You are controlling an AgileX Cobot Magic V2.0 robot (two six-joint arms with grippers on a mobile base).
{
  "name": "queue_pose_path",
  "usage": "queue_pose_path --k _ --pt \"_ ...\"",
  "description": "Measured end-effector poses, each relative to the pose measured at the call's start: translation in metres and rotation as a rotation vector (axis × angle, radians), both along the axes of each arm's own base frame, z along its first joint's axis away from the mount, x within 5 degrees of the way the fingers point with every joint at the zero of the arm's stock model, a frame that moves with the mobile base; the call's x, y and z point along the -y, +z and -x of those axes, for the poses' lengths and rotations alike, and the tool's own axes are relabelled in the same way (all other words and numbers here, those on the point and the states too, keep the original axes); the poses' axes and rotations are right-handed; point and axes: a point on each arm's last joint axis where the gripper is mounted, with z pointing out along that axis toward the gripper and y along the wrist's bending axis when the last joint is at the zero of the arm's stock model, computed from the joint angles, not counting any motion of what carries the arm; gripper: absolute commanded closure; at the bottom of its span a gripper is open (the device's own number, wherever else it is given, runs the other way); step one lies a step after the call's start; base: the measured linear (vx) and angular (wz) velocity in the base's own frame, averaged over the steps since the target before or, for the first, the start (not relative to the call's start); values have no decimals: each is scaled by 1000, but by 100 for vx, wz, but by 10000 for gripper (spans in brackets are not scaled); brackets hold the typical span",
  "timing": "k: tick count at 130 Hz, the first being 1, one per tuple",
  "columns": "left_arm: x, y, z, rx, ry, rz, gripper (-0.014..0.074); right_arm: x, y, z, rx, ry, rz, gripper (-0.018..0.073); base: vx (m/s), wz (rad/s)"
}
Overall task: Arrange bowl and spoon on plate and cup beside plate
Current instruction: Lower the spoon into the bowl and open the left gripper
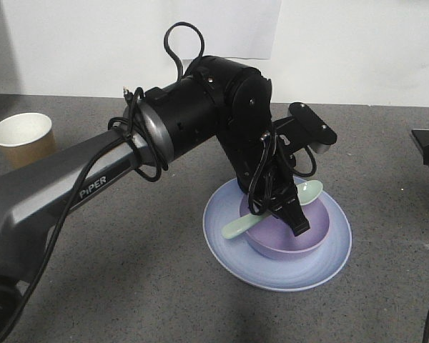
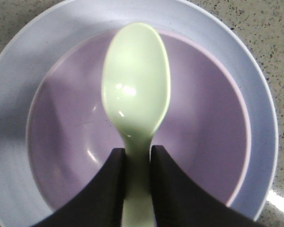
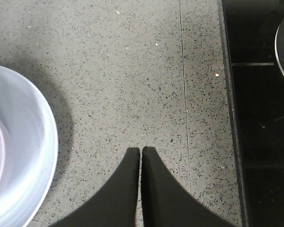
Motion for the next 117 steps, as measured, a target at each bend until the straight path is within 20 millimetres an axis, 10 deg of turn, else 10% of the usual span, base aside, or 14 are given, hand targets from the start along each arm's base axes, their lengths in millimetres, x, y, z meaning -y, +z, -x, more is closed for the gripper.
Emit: queue_pose_path --k 82,117 --pt "-3 1 -3 17 62 -20 352 0 0 0 0 0 0 560 0 0" --pt "-41 40 -18 79 200 31 352 0 0 0 0 0 0 560 0 0"
